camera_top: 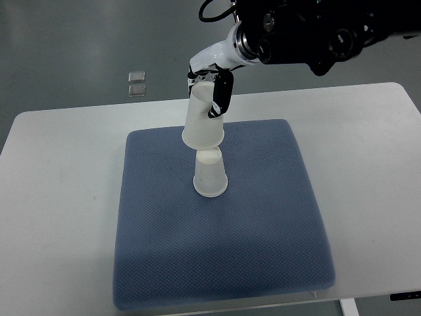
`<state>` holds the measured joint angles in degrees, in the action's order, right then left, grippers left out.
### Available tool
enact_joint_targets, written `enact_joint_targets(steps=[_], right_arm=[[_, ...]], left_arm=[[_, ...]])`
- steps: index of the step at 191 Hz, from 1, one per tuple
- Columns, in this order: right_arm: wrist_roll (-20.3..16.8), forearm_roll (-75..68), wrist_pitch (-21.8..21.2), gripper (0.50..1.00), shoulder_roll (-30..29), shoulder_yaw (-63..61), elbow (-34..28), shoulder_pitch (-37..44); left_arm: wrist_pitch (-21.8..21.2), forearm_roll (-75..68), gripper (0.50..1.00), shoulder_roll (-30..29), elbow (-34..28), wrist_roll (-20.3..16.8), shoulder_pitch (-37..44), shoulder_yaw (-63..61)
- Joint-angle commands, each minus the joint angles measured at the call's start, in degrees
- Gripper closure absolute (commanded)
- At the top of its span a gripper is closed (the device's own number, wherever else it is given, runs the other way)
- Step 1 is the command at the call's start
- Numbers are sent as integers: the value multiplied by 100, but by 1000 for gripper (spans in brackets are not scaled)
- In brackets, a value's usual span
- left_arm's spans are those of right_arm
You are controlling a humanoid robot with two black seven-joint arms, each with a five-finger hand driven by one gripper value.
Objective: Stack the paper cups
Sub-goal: 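Press the held cup down onto the inverted cup with the right hand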
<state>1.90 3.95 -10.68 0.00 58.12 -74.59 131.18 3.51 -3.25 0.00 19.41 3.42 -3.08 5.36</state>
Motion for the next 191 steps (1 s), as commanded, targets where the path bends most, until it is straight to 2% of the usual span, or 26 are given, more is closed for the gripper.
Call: enact_joint_targets(steps=[1,27,191], right_arm=[[-6,1,101,875,0,6,-3,-128],[-6,9,242,875,0,24,-21,-251],[-23,1,479,854,0,68,-117,-576]], left_arm=[[1,0,500,0,-7,1,0,0],[1,0,500,0,-16,1,0,0],[1,0,500,0,-16,1,0,0]])
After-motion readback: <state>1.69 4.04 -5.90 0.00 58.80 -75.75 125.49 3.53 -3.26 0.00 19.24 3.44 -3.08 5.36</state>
